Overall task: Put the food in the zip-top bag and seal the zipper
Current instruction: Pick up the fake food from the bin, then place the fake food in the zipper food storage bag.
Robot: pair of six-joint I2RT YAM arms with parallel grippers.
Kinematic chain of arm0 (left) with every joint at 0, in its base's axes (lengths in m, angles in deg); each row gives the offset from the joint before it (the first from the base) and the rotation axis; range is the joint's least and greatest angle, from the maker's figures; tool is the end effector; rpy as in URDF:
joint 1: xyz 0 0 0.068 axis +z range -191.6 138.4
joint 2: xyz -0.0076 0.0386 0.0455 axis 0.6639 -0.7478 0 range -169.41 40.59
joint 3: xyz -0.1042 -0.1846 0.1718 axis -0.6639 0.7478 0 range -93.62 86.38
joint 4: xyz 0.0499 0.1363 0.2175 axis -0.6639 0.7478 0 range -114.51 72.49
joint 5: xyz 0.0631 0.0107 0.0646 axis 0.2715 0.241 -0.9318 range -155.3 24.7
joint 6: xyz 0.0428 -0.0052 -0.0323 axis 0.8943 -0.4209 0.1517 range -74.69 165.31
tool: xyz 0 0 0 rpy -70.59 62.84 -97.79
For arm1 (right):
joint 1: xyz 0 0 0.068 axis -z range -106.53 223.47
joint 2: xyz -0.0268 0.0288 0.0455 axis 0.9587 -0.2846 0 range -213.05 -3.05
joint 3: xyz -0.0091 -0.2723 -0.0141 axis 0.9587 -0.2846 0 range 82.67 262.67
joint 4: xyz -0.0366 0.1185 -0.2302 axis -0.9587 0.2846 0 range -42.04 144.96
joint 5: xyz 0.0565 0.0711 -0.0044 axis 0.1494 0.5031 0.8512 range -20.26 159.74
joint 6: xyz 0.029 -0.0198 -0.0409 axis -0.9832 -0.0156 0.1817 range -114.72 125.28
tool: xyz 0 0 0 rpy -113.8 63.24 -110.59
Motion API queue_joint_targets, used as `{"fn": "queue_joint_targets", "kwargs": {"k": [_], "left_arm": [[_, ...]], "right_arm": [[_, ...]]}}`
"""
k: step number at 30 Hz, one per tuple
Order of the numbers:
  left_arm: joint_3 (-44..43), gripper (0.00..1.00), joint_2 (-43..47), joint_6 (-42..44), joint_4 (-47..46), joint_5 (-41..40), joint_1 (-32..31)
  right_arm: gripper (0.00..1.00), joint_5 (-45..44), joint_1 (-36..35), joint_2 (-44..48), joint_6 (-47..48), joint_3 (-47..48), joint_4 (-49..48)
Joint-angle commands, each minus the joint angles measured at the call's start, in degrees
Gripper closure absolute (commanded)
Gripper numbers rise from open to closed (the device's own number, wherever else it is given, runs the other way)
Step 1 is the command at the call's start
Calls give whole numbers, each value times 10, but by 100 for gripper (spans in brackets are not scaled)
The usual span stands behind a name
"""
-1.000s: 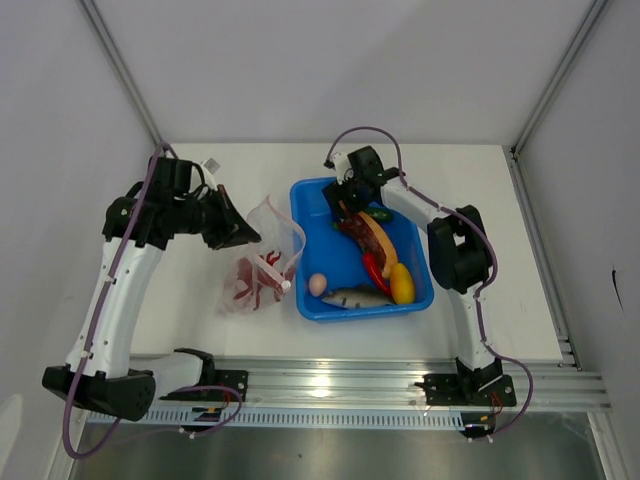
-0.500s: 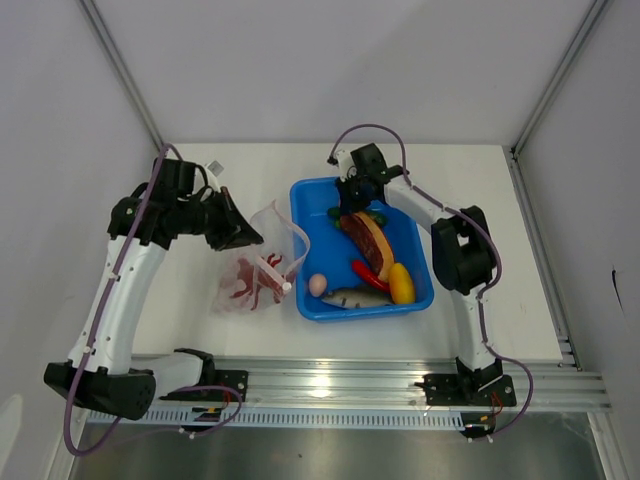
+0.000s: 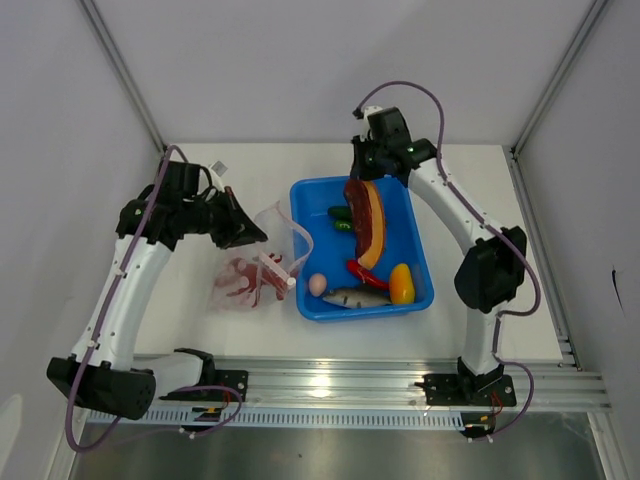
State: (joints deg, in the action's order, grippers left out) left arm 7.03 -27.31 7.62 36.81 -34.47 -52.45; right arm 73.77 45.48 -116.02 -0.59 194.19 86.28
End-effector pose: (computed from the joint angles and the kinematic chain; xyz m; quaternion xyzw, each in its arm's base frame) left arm 0.2090 -0.0587 0.3857 -0.1215 0.9020 -0.3635 0.1989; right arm 0.3994 0.2151 0.3403 -0.1882 0.8852 0.1540 0.3966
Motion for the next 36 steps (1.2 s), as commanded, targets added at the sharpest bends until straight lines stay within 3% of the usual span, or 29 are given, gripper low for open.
{"fn": "queue_joint_targets", "kwargs": {"k": [1,8,15,19,25,36], "left_arm": [[10,99,-6,-17,-42,24,-5],[24,99,-21,-28,-81,21,-15],[15,100,-41,-45,-105,27,-38],[-2,100,-55,-48,-103,21,-52],[-16,99,-63,-55,-107,27,-63],[-16,99,-49,-55,-94,26,-65]], "right_arm": [[100,-71,3,62,-91,46,61],[100,-92,23,117,-244,92,165],[100,-74,21,195,-413,18,112],[100,-97,18,195,-468,20,110],[100,-170,-7,180,-506,60,116],[100,-296,-116,137,-486,54,60]]}}
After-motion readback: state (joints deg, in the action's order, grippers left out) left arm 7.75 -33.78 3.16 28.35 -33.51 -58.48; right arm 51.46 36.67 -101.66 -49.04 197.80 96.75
